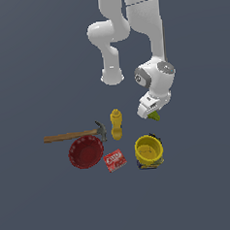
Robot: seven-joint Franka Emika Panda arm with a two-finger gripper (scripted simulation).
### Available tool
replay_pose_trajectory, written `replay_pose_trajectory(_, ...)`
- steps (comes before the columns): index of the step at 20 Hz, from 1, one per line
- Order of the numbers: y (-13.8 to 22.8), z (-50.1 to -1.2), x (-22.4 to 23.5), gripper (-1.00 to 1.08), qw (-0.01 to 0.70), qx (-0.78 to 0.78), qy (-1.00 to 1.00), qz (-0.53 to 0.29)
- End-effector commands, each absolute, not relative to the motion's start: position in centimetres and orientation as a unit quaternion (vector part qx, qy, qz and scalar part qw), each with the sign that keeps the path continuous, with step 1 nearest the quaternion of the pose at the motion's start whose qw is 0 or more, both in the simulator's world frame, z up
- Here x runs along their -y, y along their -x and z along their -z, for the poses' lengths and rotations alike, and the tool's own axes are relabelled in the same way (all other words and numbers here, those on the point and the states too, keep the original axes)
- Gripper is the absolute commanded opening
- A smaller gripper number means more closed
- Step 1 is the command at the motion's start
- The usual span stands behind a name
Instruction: Pick up a designated object from a clutter of objects.
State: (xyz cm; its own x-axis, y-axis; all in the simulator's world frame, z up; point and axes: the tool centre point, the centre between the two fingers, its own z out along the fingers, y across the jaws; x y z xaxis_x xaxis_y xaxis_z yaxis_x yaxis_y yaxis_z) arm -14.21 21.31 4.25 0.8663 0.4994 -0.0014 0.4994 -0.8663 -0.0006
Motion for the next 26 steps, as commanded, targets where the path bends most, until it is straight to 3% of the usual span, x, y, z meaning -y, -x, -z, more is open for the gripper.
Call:
replay_pose_trajectory(1, 14.2, -4.1, -21.3, 1.00, 0.000, 0.259, 0.966, 0.000)
replay_pose_trajectory(2, 14.1, -4.1, -21.3, 1.00, 0.000, 0.259, 0.966, 0.000)
replay_pose_trajectory(3, 14.1, -4.1, -21.3, -1.00, 0.000, 0.259, 0.966, 0.000)
replay_pose_trajectory(17, 14.0, -4.5, -21.1, -1.00, 0.000, 0.259, 0.966, 0.000)
replay_pose_trajectory(26, 12.6, -8.0, -19.4, -1.00, 0.000, 0.259, 0.966, 0.000)
